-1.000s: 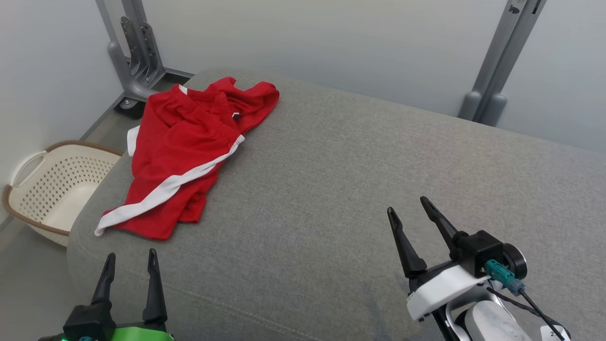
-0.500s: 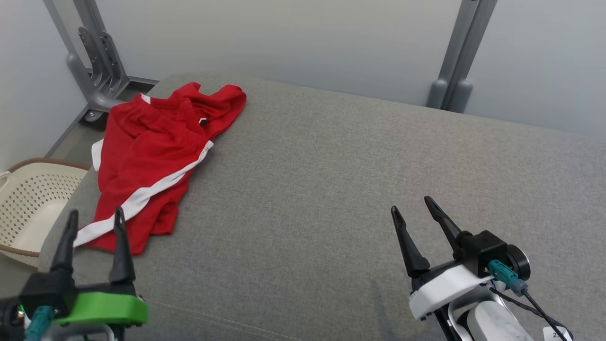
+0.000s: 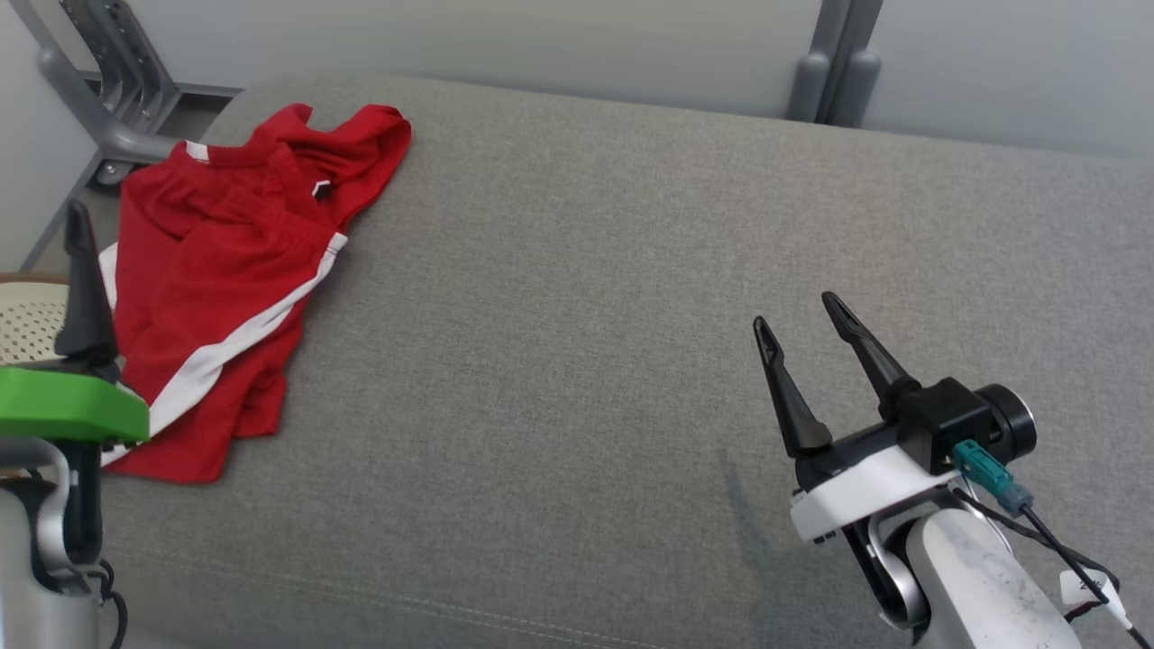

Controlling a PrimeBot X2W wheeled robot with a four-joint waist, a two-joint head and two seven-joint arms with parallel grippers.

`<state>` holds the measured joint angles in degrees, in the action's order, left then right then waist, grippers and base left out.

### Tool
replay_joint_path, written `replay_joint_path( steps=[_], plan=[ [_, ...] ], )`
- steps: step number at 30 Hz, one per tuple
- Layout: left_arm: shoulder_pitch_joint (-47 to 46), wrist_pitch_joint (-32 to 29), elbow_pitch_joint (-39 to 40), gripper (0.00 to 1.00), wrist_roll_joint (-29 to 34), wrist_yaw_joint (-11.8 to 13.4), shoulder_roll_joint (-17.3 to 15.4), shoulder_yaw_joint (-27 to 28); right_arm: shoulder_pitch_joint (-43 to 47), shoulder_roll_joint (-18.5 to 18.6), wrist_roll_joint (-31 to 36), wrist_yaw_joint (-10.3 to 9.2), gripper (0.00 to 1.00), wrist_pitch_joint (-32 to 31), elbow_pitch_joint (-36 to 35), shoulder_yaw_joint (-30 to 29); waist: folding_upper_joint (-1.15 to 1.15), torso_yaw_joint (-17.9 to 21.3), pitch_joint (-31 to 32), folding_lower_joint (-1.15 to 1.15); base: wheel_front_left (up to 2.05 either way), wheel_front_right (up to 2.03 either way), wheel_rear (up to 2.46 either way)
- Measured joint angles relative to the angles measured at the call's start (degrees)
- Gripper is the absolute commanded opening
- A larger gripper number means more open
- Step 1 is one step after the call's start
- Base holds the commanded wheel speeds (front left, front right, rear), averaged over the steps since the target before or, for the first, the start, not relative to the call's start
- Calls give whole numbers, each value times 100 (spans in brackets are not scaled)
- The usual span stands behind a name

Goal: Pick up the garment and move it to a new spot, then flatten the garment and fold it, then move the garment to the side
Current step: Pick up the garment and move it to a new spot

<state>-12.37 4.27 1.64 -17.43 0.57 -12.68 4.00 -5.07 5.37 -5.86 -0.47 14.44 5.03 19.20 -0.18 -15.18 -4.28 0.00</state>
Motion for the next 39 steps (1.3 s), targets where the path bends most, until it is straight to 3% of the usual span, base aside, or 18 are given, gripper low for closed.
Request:
replay_joint_path(
  steps=[5, 15, 28, 39],
  plan=[
    [-535, -464, -302, 100, -558, -7, -15, 336, -198, 64, 97, 46, 100, 13, -119, -4, 0, 120, -344, 0, 0, 0, 0],
    [-1029, -1159, -1178, 100, -589, 135, -499, 683, -430, 370, 249, 43, 100, 14, -372, -194, 0, 386, -1080, 0, 0, 0, 0],
    [-1691, -1444, -2073, 100, -600, 254, -461, 650, -684, 711, 327, -13, 100, 7, -698, -531, 0, 682, -2054, 0, 0, 0, 0],
    [-2044, -1523, -2781, 100, -499, 303, -396, 453, -767, 736, 325, -9, 100, 7, -706, -558, 0, 805, -2568, 0, 0, 0, 0]
  ],
)
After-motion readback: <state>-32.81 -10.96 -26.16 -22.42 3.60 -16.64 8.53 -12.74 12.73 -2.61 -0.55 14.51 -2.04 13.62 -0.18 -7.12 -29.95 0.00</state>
